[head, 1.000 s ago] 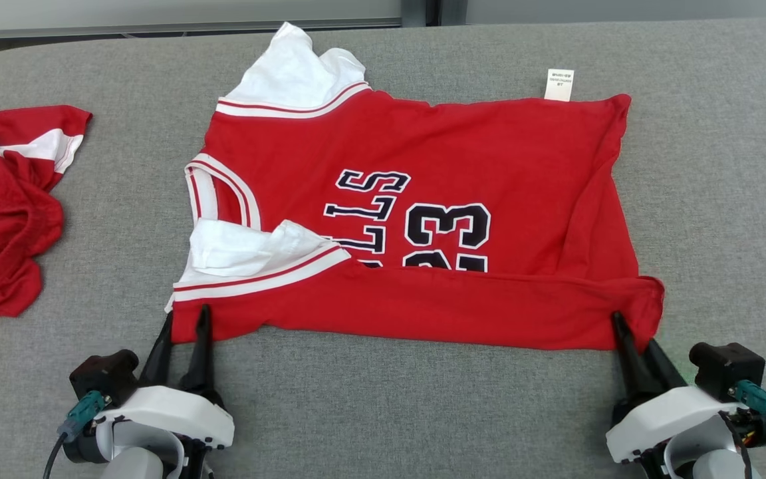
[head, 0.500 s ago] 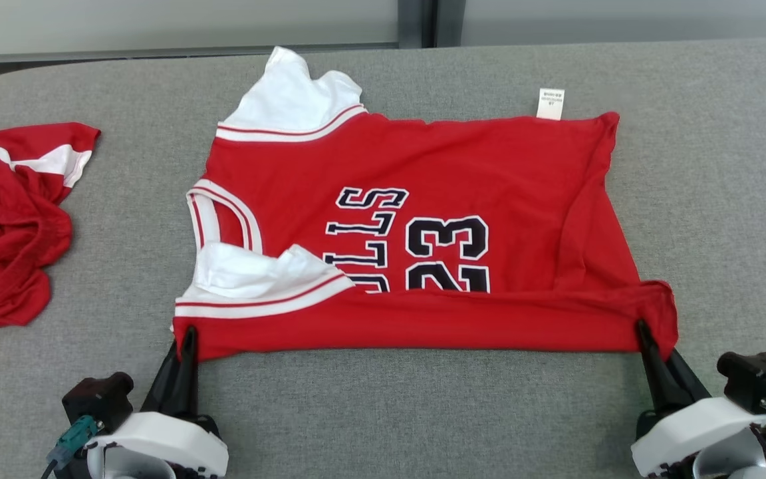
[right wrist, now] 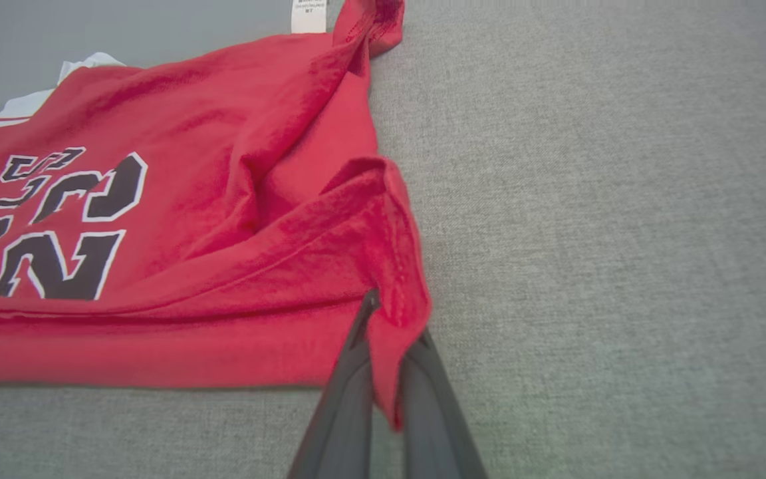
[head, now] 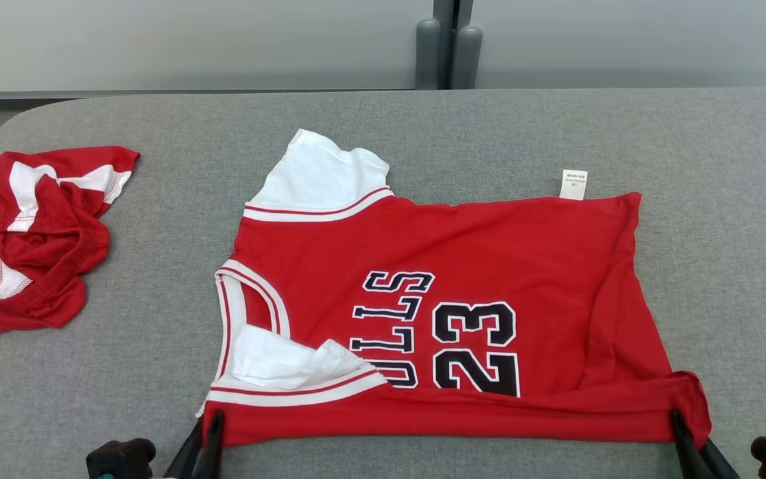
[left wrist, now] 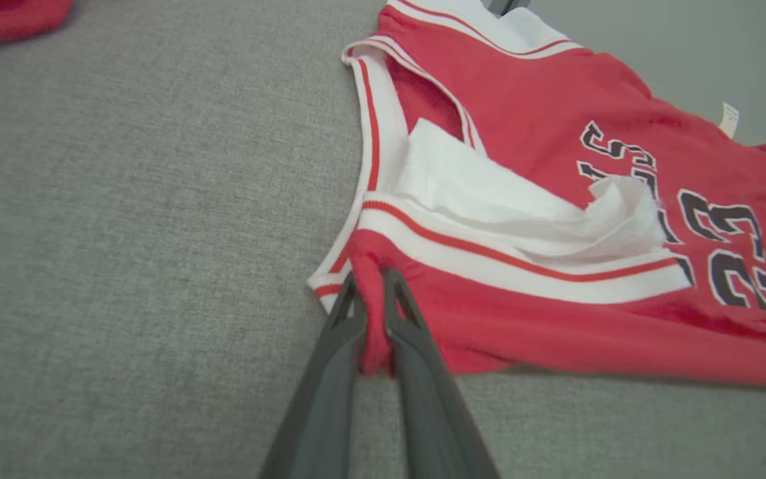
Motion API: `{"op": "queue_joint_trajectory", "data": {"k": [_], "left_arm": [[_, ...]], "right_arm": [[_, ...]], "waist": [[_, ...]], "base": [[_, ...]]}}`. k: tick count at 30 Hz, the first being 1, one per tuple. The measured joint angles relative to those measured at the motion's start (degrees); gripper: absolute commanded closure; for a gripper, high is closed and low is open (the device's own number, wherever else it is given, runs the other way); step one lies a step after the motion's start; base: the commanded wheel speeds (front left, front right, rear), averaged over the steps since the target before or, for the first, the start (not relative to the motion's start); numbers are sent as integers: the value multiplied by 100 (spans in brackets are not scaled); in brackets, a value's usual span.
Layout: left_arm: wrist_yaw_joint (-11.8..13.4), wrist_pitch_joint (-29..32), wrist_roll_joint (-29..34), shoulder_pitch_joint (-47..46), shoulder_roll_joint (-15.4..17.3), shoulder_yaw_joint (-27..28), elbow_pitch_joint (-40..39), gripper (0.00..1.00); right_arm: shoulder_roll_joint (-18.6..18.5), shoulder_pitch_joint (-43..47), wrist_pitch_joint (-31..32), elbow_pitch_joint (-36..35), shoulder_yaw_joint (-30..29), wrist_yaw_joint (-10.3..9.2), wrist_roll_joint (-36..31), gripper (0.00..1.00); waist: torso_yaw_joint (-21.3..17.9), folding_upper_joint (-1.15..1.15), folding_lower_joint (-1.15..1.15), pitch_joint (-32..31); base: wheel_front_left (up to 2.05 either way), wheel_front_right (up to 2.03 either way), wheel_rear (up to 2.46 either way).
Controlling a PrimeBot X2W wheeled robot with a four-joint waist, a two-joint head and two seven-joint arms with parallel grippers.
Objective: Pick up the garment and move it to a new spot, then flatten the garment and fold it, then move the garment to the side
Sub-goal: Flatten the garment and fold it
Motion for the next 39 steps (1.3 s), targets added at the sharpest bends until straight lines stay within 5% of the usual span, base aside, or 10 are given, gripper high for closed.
{"op": "queue_joint_trajectory", "data": {"k": [1,15,32,39], "left_arm": [[1,49,-1,-5,-1,-18,-5,0],[379,-1213,597,-470,80,209,-911,0],[555,-1187,778,-576,164,133,-1113,0],[337,-913,772,-1433,226,-126,-1095,0]], "right_arm": [[4,-19,-20,8,24,-1,45,0],[-48,-578,-642,-1358,-33,-3,-330,0],[218,-612,-374,-1984,-113,-7,-620,0],[271,-760,-323,-2114,-74,-7,-624,0]], "waist": [[0,0,0,6],[-222,0,0,-56],[-273,0,0,93],[-292,0,0,447]], "base": [[0,0,0],[0,0,0],[0,0,0],[0,0,0]]}}
